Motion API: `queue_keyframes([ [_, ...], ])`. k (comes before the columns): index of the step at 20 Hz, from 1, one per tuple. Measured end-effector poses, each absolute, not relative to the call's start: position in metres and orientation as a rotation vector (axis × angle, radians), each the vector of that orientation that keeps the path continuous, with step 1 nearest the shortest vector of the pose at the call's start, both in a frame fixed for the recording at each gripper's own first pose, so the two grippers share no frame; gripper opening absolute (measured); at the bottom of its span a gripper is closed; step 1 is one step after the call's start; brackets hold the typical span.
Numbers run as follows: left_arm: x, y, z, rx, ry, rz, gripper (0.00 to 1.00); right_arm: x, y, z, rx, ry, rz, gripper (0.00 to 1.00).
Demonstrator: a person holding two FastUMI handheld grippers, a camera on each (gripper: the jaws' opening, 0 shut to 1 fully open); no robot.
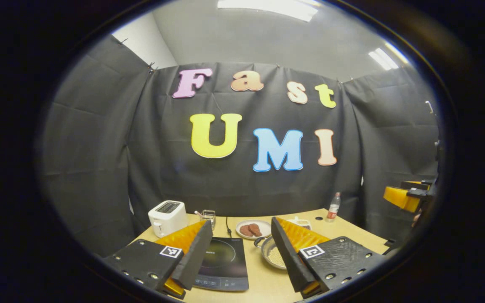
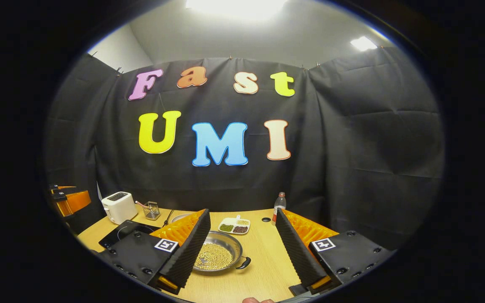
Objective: First push the handle of the pot to place it horizontally, then grasp the pot with both hands and set it on the induction cooktop.
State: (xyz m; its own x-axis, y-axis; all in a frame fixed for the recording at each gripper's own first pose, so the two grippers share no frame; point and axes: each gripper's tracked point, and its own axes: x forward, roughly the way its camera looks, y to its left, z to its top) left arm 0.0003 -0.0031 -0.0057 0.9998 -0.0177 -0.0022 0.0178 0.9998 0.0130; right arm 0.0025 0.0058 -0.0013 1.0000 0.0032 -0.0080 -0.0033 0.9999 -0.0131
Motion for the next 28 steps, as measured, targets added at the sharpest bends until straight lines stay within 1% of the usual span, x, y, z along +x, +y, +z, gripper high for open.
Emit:
queue_keyframes([
  [12, -0.001, 0.006, -0.011, 0.004, 0.003, -0.010, 0.83, 0.010, 0.014, -0.010, -0.016, 0.057, 0.025, 0.99],
  [14, -0.002, 0.009, -0.015, 0.002, 0.008, -0.007, 0.83, 0.014, 0.016, -0.014, -0.013, 0.080, 0.031, 0.99],
  [15, -0.003, 0.012, -0.018, 0.002, 0.012, -0.005, 0.86, 0.016, 0.018, -0.016, -0.011, 0.093, 0.038, 0.99],
  [16, -0.003, 0.013, -0.020, 0.001, 0.015, -0.003, 0.83, 0.017, 0.020, -0.020, -0.009, 0.110, 0.049, 0.99],
  [17, -0.003, 0.014, -0.023, -0.003, 0.021, -0.001, 0.86, 0.017, 0.024, -0.022, -0.006, 0.124, 0.063, 0.99],
  [18, -0.003, 0.014, -0.027, -0.009, 0.031, -0.001, 0.83, 0.020, 0.026, -0.024, -0.003, 0.141, 0.076, 0.99],
  [20, -0.006, 0.016, -0.031, -0.020, 0.047, -0.002, 0.83, 0.022, 0.028, -0.029, 0.000, 0.177, 0.092, 0.99],
  [21, -0.007, 0.016, -0.032, -0.022, 0.049, -0.003, 0.85, 0.023, 0.030, -0.031, 0.000, 0.195, 0.102, 0.99],
  [22, -0.007, 0.017, -0.032, -0.022, 0.051, -0.005, 0.83, 0.024, 0.035, -0.035, 0.000, 0.215, 0.117, 0.99],
  [23, -0.009, 0.017, -0.032, -0.021, 0.052, -0.004, 0.85, 0.026, 0.036, -0.037, -0.001, 0.232, 0.126, 0.95],
  [24, -0.010, 0.018, -0.034, -0.019, 0.053, -0.004, 0.85, 0.025, 0.040, -0.038, 0.000, 0.241, 0.145, 0.95],
  [25, -0.010, 0.020, -0.033, -0.016, 0.050, -0.002, 0.86, 0.026, 0.046, -0.039, -0.001, 0.247, 0.162, 0.92],
  [26, -0.010, 0.022, -0.033, -0.013, 0.049, 0.005, 0.83, 0.026, 0.047, -0.041, -0.008, 0.254, 0.170, 0.85],
  [27, -0.011, 0.025, -0.036, -0.013, 0.055, 0.015, 0.83, 0.028, 0.048, -0.043, -0.021, 0.257, 0.173, 0.70],
  [28, -0.012, 0.028, -0.038, -0.018, 0.063, 0.024, 0.86, 0.029, 0.050, -0.045, -0.034, 0.261, 0.179, 0.55],
])
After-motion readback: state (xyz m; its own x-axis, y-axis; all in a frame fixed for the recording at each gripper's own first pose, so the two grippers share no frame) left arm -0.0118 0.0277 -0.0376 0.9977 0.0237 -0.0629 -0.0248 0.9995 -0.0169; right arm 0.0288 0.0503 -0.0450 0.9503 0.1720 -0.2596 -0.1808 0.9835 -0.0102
